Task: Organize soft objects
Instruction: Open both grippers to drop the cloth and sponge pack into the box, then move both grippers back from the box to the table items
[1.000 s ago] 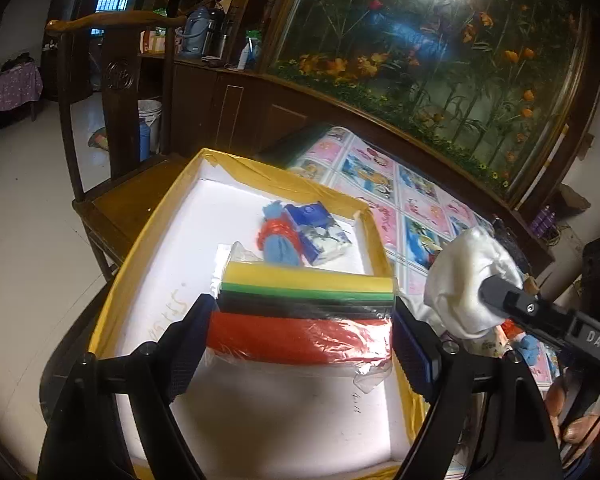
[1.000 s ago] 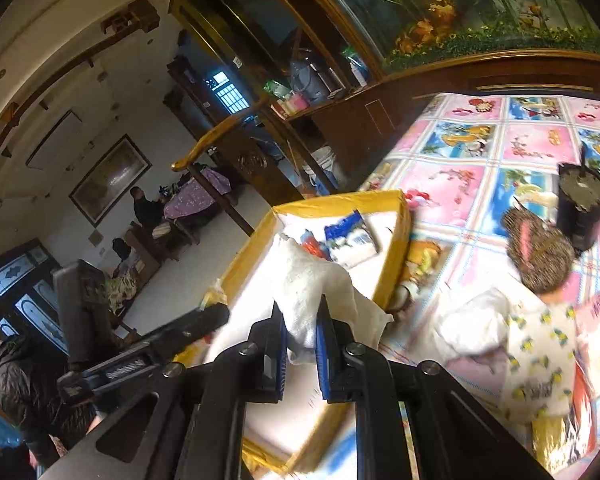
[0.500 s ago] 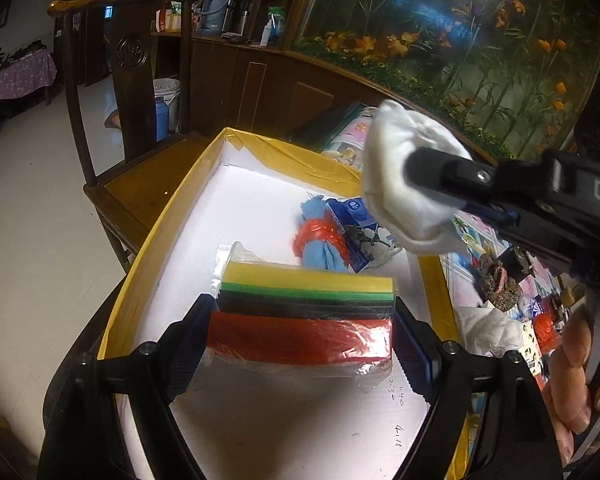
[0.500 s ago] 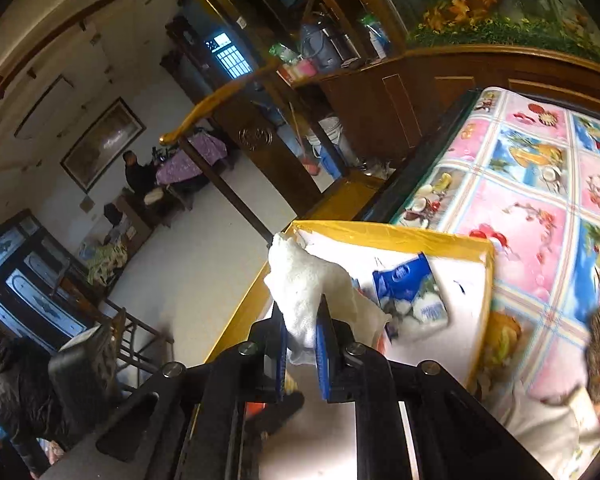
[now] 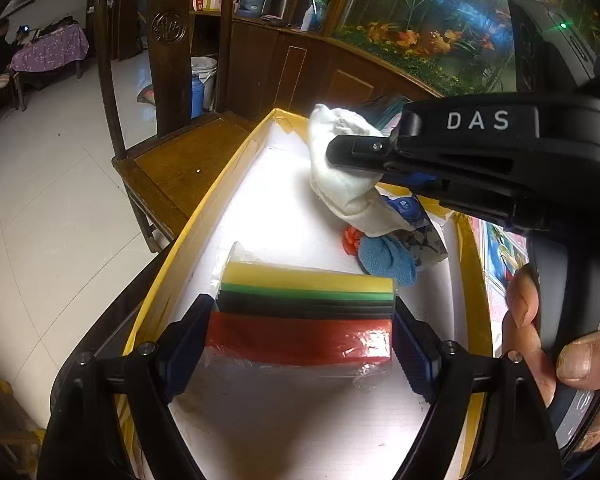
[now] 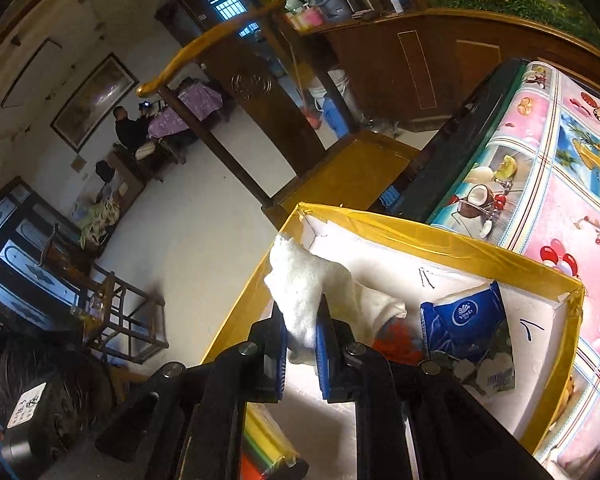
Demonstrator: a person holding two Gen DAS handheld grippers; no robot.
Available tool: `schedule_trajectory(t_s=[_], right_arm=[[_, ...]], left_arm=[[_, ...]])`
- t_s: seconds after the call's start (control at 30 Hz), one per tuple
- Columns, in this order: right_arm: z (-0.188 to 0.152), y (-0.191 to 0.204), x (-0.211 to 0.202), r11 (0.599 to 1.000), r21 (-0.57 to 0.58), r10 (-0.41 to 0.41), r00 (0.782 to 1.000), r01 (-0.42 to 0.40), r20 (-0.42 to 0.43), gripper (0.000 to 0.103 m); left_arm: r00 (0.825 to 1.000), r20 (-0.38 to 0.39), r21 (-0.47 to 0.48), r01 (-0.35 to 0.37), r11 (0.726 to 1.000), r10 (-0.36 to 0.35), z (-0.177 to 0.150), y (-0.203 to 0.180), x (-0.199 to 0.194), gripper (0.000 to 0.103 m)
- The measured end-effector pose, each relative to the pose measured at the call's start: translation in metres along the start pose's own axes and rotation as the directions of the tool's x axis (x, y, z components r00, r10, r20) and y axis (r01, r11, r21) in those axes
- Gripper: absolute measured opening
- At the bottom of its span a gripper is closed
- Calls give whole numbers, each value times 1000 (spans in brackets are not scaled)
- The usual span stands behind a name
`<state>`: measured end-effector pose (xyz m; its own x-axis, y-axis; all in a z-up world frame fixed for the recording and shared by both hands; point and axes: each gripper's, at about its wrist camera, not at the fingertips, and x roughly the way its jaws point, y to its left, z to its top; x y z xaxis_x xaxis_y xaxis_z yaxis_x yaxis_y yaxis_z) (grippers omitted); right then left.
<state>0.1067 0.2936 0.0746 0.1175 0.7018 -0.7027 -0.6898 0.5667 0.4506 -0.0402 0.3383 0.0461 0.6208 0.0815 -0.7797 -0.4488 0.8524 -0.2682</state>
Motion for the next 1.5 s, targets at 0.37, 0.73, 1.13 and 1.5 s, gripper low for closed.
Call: schedule_trajectory(t_s=[0.37,0.73,1.13,1.5], right_arm=[[-3,-3,-2,1000,12,21,1000,-21,-6,29],[-16,6,-31,999,-11,33,999,-33,34,36],[-50,-1,-82,996,5,93,992,-93,83,40],[-129,-59,-184,986,46,150,972,-161,183,46]], left_arm=[[1000,2,12,-21,1000,21,-1,-3,1,88],[999,46,-9,-8,1000,8,-3,0,-7,89],[996,88,12,-3,1000,2,-12,-17,-25,89],[990,135,68,37,997,-46,-41,-49,-58,89]])
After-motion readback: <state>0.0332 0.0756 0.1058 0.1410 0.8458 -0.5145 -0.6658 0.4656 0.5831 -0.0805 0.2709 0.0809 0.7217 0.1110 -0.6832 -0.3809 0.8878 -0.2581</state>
